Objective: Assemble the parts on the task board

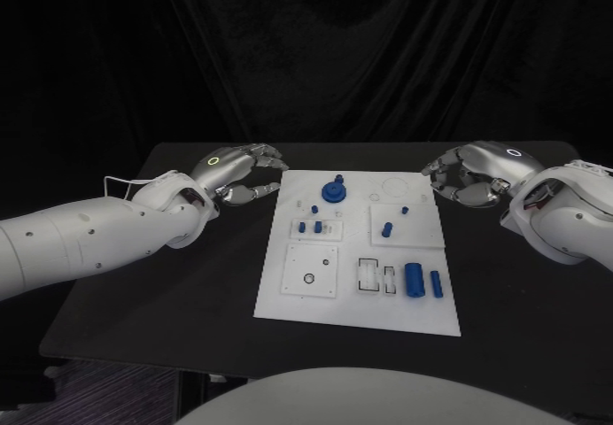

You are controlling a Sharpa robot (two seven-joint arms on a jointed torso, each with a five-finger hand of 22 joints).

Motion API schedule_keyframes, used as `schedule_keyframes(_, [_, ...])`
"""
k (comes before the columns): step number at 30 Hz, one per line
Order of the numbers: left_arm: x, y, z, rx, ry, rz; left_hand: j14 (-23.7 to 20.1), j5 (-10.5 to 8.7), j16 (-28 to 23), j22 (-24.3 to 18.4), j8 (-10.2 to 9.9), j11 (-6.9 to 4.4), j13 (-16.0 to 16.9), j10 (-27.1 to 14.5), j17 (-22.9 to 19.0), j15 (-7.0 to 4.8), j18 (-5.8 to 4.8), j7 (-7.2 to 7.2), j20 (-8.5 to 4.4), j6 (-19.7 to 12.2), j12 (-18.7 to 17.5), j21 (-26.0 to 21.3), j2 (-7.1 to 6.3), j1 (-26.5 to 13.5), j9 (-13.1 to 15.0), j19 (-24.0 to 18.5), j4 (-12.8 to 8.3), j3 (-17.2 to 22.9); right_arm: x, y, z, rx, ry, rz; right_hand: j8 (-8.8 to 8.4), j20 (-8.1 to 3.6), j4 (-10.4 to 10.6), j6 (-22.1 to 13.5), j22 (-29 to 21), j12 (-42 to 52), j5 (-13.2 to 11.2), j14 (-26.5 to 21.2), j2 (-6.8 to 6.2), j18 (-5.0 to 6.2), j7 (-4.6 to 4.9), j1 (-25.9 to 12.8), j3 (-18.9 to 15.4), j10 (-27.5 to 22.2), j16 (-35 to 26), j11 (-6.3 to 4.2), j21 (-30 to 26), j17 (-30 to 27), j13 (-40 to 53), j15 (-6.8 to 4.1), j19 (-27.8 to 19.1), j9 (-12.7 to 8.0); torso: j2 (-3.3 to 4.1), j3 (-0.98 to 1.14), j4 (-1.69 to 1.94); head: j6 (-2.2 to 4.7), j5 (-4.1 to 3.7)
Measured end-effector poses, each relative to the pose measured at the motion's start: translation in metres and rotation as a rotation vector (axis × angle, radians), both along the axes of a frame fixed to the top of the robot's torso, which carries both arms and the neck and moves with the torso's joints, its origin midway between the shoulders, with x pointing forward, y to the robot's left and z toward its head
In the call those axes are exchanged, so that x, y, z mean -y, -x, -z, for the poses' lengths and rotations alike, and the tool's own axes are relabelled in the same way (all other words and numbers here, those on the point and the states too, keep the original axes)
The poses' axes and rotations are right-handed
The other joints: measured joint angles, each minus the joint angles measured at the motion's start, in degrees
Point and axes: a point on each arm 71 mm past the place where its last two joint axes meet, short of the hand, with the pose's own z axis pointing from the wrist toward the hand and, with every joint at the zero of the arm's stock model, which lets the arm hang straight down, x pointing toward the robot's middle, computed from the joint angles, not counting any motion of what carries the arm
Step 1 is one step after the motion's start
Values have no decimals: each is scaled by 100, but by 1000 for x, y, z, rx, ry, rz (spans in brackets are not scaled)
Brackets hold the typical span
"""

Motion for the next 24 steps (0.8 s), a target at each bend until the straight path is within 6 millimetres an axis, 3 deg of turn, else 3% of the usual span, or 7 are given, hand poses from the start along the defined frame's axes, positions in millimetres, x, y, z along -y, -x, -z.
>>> schedule_keyframes(2, [-5,2,-1,-41,74,-7,-469,141,-814,-413,-3,16,-384,-133,-551,7,0,106,46,-8,-278,-290,39,74,-164,-359,109,-116,-7,-1,0,-2,2,-22,0,114,-51,-67,0,-486,-9,-116,-35,42,-41,35,45,-417,-173,204,-284,-140,-384,182,-141,-5,-4,-5,8,0,-21])
schedule_keyframes(4, [-8,2,-2,-90,148,-7,-812,198,-1209,-653,-3,-155,-616,-346,-870,5,1,250,71,-152,-616,-332,77,123,-314,-605,126,-248,-12,-4,0,-6,8,-35,0,229,-149,-187,0,-826,-106,-256,-77,42,-80,77,-10,-804,-302,370,-580,-256,-688,322,-311,-25,-7,-12,12,0,-26])
schedule_keyframes(6, [-8,3,-1,-160,240,-2,-1113,201,-1474,-923,-37,-290,-816,-595,-1141,10,1,346,69,-676,-980,-332,115,161,-573,-871,123,-401,-15,-6,2,-11,19,-45,0,292,-225,-302,0,-1030,-214,-370,-77,138,-97,77,-86,-1140,-350,441,-738,-311,-894,368,-425,-49,-9,-18,18,0,-47])
schedule_keyframes(8, [-8,3,1,-229,327,8,-1411,237,-1636,-1648,-101,-343,-932,-865,-1373,-7,1,351,50,-1369,-1347,-367,181,224,-868,-1230,125,-587,-17,-7,3,-17,30,-51,0,348,-292,-405,0,-1174,-336,-436,-77,131,-114,77,-173,-1418,-350,494,-830,-358,-1070,409,-492,-65,-15,-25,31,0,-99])
schedule_keyframes(10, [-7,2,3,-317,437,22,-1576,270,-1686,-2187,-102,-413,-973,-1029,-1501,-34,1,275,46,-1692,-1580,-376,274,262,-1044,-1436,126,-793,-18,-8,7,-28,45,-56,0,368,-286,-450,0,-1257,-456,-457,-74,131,-145,80,-277,-1565,-350,524,-847,-370,-1210,403,-512,-68,-20,-39,52,0,-176])
schedule_keyframes(19, [3,12,18,-623,814,68,-1798,535,-1743,-3449,-124,-784,-1012,-1234,-1660,-379,100,-13,-99,-2009,-1957,-421,705,366,-1389,-1660,138,-1722,-24,-8,23,-66,109,-77,39,433,-213,-455,0,-1367,-680,-393,0,131,-181,5,-648,-1548,-119,568,-521,-275,-1805,440,-386,-62,-53,-130,177,0,-616])
schedule_keyframes(24, [7,19,24,-717,929,93,-1847,781,-1743,-3868,-148,-756,-1027,-1345,-1675,-371,189,-81,-28,-2077,-2083,-444,865,515,-1411,-1770,133,-2011,-22,-9,25,-58,143,-70,124,298,-157,-166,0,-1491,-663,-70,90,130,-379,-85,-862,-830,178,437,132,-101,-2465,292,14,-27,-63,-201,240,0,-887])
